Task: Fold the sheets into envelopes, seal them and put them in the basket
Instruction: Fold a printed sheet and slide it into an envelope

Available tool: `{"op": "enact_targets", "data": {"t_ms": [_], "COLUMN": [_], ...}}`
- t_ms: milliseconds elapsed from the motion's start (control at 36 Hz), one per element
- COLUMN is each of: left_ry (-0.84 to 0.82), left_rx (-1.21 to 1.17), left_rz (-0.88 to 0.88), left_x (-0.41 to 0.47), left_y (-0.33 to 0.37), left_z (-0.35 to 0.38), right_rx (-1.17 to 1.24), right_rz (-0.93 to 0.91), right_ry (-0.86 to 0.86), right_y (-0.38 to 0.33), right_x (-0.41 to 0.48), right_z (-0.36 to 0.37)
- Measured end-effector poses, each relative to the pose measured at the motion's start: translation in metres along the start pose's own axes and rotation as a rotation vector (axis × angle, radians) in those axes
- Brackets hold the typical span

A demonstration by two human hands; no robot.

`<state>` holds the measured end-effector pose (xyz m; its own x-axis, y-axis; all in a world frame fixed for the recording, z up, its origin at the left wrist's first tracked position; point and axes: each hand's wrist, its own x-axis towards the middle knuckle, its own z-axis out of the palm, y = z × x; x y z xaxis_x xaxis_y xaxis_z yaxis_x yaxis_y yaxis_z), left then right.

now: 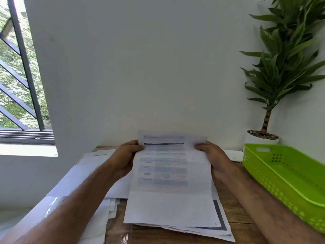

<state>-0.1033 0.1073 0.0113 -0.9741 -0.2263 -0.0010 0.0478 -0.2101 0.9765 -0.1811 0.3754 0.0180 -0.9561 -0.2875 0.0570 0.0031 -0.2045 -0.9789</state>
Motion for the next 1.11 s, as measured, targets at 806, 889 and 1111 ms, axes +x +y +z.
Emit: {"op": "enact_targets", "data": {"t_ms": [806, 889, 1111], "left_ry": [0.122, 0.014, -0.012], "left_rx": [-0.054, 0.026, 0.162], "left_rz": [0.176, 0.122, 0.035], "left_x": [0.0, -0.004, -0.002], "left_y": [-0.003, -0.001, -0.003], "left_z": [0.003, 0.004, 0.0], "right_rx": [-0.135, -0.107, -0.056], "right_rz": [0.034, -0.005, 0.006], "right_ry": [-0.093, -0.037, -0.02], "right_y": [0.013, 0.014, 0.012], "right_x": [0.008, 0.011, 0.013], "right_z": [-0.002, -0.003, -0.006]}}
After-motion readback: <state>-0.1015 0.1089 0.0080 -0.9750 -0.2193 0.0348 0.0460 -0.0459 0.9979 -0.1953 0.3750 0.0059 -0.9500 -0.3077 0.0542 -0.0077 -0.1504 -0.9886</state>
